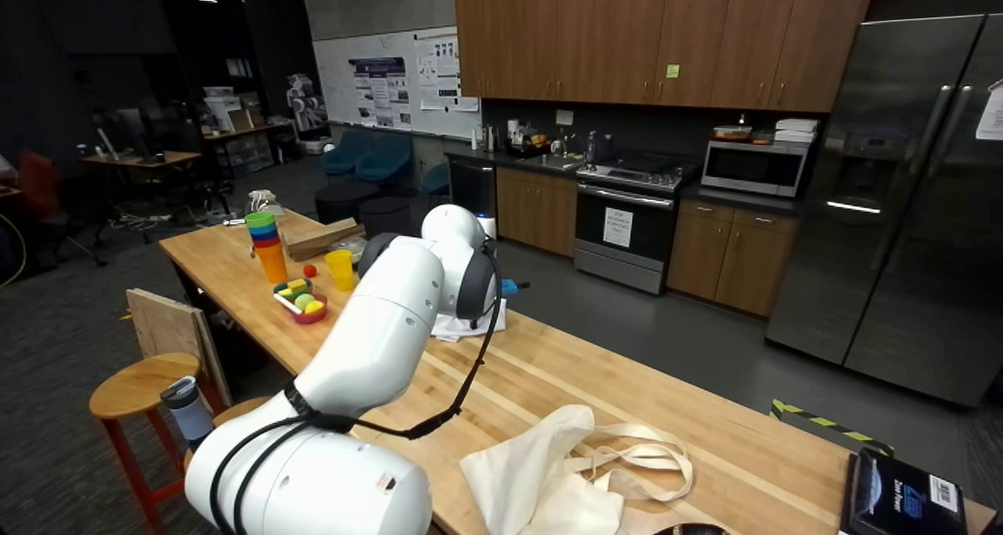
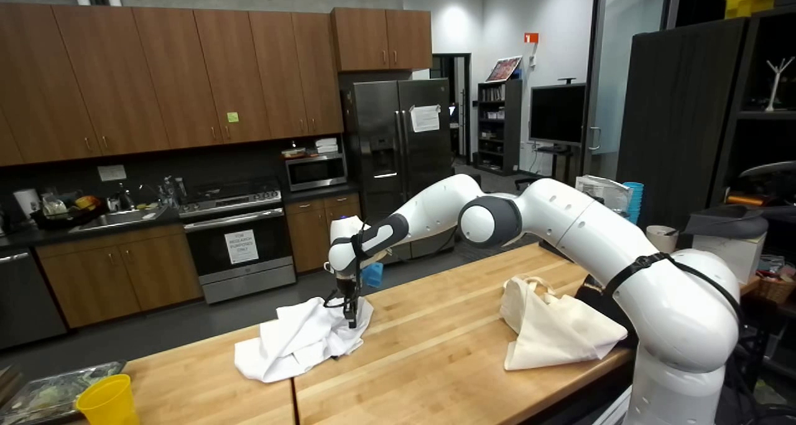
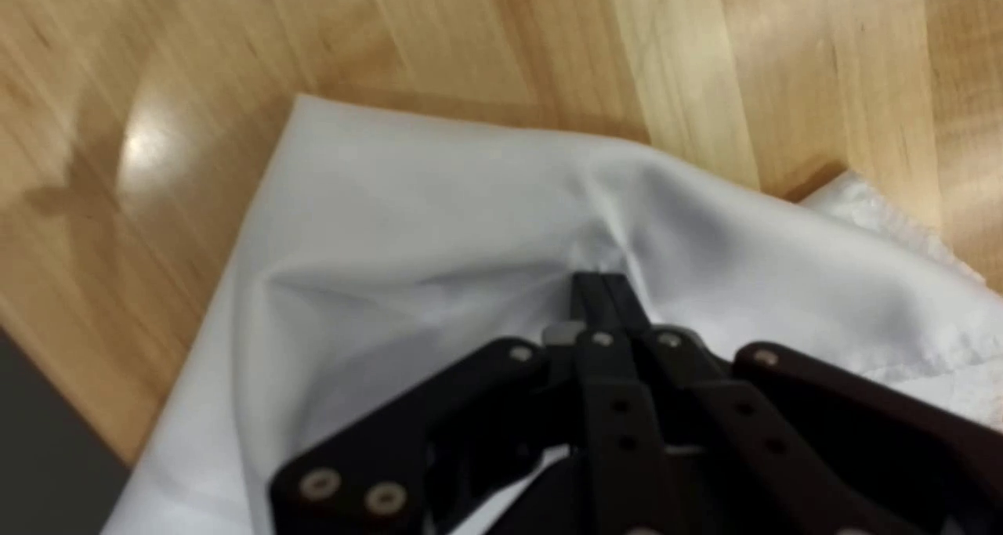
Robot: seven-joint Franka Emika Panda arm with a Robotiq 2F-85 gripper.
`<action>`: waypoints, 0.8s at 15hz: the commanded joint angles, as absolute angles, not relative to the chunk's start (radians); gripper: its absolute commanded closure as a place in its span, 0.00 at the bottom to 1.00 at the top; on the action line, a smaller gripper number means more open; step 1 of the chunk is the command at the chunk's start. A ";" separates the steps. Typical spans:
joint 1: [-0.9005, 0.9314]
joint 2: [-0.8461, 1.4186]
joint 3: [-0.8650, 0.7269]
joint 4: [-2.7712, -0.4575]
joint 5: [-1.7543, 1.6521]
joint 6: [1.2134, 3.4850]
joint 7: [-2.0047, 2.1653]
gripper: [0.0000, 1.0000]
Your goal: Move the bag and the white towel to the right
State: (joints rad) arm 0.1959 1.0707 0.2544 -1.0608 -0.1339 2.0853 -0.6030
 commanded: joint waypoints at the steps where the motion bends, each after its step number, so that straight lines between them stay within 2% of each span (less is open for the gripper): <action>1: 0.155 0.990 0.258 -1.194 -0.125 2.178 -0.597 1.00; 12: 0.016 0.692 0.227 -1.703 -0.097 2.506 -0.516 1.00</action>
State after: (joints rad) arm 0.0417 0.8222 0.2469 -1.5099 -0.1138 2.4183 -0.5616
